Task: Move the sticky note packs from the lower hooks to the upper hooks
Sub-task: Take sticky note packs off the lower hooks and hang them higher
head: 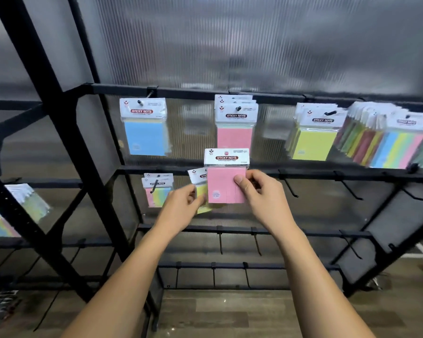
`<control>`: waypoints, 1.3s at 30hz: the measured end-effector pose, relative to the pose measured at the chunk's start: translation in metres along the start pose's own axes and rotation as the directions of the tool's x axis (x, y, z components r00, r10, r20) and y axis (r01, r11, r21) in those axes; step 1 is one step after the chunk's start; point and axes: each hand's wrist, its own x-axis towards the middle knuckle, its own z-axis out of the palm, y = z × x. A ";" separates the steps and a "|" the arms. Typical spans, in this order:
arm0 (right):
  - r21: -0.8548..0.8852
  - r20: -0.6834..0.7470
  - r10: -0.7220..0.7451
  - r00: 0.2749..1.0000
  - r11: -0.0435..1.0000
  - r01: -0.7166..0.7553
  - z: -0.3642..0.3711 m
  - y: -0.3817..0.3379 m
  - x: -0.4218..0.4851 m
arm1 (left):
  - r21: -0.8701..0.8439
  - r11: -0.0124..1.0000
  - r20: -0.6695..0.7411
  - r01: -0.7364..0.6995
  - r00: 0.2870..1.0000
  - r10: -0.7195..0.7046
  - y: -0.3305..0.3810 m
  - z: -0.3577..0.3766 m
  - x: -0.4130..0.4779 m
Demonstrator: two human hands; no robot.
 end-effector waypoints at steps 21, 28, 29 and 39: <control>-0.059 -0.093 -0.141 0.986 0.989 0.136 -0.030 -0.027 0.068 | -0.061 0.996 0.053 -0.070 0.996 0.074 0.040 0.007 0.026; -0.062 -0.102 -0.117 0.988 0.992 0.111 -0.026 -0.019 0.072 | -0.035 0.998 0.077 -0.045 0.996 0.048 0.033 0.013 0.027; -0.058 -0.105 -0.114 0.988 0.992 0.109 -0.026 -0.019 0.073 | -0.031 0.999 0.084 -0.044 0.995 0.046 0.033 0.013 0.026; -0.085 -0.096 -0.115 0.989 0.991 0.107 -0.025 -0.023 0.078 | -0.013 0.998 0.110 -0.056 0.992 0.057 0.039 0.010 0.025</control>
